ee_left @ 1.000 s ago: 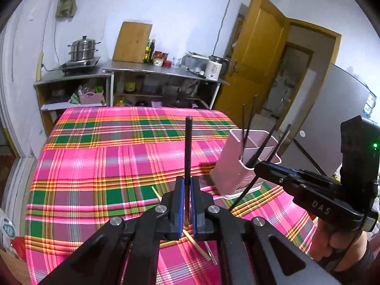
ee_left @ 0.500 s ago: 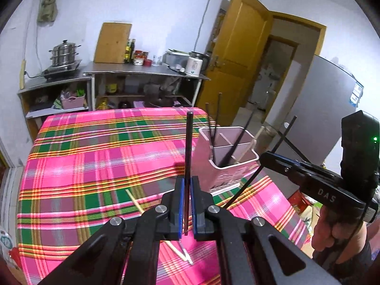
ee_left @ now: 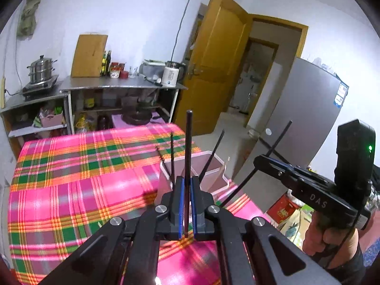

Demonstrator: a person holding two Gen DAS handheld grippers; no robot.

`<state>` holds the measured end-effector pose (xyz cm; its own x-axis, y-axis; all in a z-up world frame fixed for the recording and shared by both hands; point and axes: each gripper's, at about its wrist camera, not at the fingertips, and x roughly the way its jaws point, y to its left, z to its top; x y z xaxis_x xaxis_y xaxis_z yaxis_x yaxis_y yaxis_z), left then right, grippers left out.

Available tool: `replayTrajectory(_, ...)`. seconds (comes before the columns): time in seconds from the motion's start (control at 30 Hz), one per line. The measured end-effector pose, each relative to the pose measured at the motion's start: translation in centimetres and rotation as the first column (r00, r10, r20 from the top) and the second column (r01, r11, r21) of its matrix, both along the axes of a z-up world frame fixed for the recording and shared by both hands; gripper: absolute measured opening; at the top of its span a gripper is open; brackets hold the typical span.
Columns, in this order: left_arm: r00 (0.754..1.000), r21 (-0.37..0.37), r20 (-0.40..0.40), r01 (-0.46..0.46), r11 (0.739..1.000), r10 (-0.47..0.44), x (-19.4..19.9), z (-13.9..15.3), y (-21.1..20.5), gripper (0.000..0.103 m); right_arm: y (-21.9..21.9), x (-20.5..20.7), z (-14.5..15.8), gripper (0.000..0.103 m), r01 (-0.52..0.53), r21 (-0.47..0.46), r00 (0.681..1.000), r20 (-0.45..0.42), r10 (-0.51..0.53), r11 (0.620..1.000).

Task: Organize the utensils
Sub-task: 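Raise the left tool's black chopstick upright above the pink holder while the right tool follows, then lower both held chopsticks into the pink holder and open both tools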

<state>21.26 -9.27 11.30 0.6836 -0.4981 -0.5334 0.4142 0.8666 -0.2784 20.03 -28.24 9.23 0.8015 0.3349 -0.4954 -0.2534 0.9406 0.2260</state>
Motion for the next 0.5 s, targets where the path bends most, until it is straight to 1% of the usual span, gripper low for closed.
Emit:
replayTrajectory(0.17, 0.999, -0.011, 0.042, 0.002, 1.0, -0.001, 1.9, 2.3, -1.0, 0.005, -1.0, 1.1, 2.2, 0.005, 0.023, 0.006, 0.999, 0.049, -0.023, 1.0)
replayTrajectory(0.27, 0.999, -0.01, 0.055, 0.0, 1.0, 0.0, 3.0, 2.9, -1.6, 0.005, -1.3, 2.0, 2.9, 0.005, 0.033, 0.01, 0.997, 0.066, -0.033, 0.999)
replayTrajectory(0.4, 0.998, 0.003, 0.066, -0.012, 1.0, 0.011, 4.4, 2.7, -2.2, 0.005, -1.7, 3.2, 3.0, 0.005, 0.041, 0.019, 0.996, 0.075, -0.042, 0.999)
replayTrajectory(0.5, 0.999, 0.015, 0.052, -0.015, 1.0, 0.014, 5.5, 1.6, -2.8, 0.005, -1.7, 4.2, 2.1, 0.005, 0.046, 0.017, 0.997, 0.068, -0.047, 0.999)
